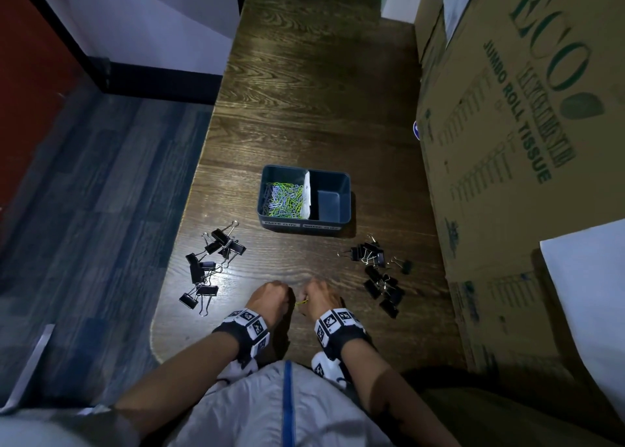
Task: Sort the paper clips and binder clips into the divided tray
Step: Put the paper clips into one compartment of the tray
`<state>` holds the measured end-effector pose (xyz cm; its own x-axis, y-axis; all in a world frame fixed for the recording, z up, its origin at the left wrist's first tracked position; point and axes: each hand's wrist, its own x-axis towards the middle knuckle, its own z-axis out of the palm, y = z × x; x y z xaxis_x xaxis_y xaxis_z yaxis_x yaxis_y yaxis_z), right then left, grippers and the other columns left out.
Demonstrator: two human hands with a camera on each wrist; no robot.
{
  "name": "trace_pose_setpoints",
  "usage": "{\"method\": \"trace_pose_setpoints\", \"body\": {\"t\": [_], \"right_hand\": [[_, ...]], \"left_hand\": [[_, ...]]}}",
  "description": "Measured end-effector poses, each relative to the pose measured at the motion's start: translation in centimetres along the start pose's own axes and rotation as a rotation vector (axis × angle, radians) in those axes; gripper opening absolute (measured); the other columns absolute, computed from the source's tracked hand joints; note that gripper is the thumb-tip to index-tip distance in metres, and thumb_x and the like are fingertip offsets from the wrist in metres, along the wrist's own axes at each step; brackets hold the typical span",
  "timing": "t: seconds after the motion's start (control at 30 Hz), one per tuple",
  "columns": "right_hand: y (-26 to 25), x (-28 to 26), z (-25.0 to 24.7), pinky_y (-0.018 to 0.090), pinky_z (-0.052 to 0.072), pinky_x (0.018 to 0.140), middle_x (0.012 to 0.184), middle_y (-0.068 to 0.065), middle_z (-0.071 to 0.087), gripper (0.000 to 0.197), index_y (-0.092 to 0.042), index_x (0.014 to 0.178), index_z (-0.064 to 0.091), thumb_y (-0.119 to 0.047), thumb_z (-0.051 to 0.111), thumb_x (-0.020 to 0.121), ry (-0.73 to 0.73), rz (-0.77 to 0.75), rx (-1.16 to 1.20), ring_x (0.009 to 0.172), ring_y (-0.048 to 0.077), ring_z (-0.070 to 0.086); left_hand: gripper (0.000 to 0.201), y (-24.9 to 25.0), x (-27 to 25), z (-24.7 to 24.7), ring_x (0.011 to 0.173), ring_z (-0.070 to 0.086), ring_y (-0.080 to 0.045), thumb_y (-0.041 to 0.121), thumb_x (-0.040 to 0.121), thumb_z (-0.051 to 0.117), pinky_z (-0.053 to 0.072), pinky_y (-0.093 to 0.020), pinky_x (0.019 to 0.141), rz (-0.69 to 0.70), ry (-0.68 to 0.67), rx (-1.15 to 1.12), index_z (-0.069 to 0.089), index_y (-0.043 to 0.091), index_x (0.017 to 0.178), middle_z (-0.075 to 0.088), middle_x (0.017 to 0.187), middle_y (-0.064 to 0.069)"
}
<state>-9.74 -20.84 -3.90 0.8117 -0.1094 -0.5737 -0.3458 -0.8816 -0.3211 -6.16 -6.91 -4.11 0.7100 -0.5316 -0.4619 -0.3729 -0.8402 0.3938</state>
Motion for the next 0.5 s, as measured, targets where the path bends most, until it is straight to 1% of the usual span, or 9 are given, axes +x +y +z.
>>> {"method": "trace_pose_setpoints", "body": {"t": [0.1,0.2,0.23,0.3,0.37,0.43,0.5], "right_hand": [[-0.7,-0.1,0.0,0.038,0.055,0.082,0.110,0.011,0.068,0.015,-0.016,0.090,0.072,-0.010,0.060,0.085,-0.027,0.021,-0.002,0.099,0.034,0.066],[-0.9,-0.5,0.2,0.038,0.053,0.083,0.110,0.012,0.065,0.019,-0.015,0.095,0.068,-0.007,0.054,0.086,-0.018,0.026,0.001,0.101,0.035,0.063],[-0.8,-0.6,0.3,0.037,0.053,0.082,0.108,0.012,0.065,0.018,-0.016,0.093,0.067,-0.007,0.053,0.086,-0.011,0.022,0.021,0.099,0.035,0.063],[-0.7,-0.8,0.3,0.036,0.053,0.078,0.101,0.009,0.066,0.017,-0.023,0.080,0.062,-0.008,0.055,0.083,-0.007,0.025,0.075,0.093,0.034,0.064],[-0.3,-0.9,0.7,0.035,0.055,0.075,0.091,0.001,0.065,0.023,-0.031,0.071,0.052,-0.010,0.057,0.077,0.005,0.038,0.126,0.084,0.030,0.064],[0.3,-0.8,1.1,0.036,0.057,0.071,0.082,-0.005,0.064,0.031,-0.040,0.072,0.047,-0.012,0.061,0.072,0.018,0.039,0.154,0.077,0.024,0.064],[1.1,-0.6,1.6,0.034,0.057,0.070,0.078,-0.007,0.064,0.034,-0.041,0.081,0.051,-0.012,0.065,0.072,0.032,0.044,0.176,0.076,0.022,0.065]], "left_hand": [[0.020,-0.5,0.1,0.1,0.094,0.063,-0.027,0.004,0.081,0.060,0.047,-0.028,0.078,0.036,-0.009,-0.047,0.070,0.012,0.096,0.067,0.103,-0.011],[0.020,-0.7,0.0,0.3,0.092,0.063,-0.025,0.003,0.082,0.061,0.047,-0.028,0.078,0.051,-0.003,-0.064,0.070,0.012,0.098,0.066,0.102,-0.009],[0.019,-0.7,0.0,0.4,0.092,0.062,-0.025,0.003,0.082,0.061,0.046,-0.028,0.077,0.047,-0.008,-0.072,0.069,0.011,0.098,0.066,0.102,-0.009],[0.017,-1.0,-0.1,0.6,0.090,0.061,-0.025,0.005,0.082,0.061,0.042,-0.026,0.075,0.030,-0.015,-0.098,0.068,0.010,0.097,0.066,0.101,-0.009],[0.014,-1.3,-0.2,0.6,0.083,0.059,-0.022,0.007,0.082,0.062,0.040,-0.024,0.070,0.026,-0.017,-0.113,0.066,0.011,0.095,0.066,0.097,-0.008],[0.011,-1.6,-0.4,0.5,0.078,0.056,-0.017,0.010,0.082,0.064,0.040,-0.021,0.069,0.012,-0.018,-0.145,0.066,0.014,0.091,0.065,0.090,-0.003],[0.011,-2.2,-0.6,0.2,0.076,0.057,-0.013,0.010,0.079,0.069,0.043,-0.019,0.070,-0.026,-0.012,-0.199,0.066,0.018,0.086,0.062,0.081,0.003]]}}
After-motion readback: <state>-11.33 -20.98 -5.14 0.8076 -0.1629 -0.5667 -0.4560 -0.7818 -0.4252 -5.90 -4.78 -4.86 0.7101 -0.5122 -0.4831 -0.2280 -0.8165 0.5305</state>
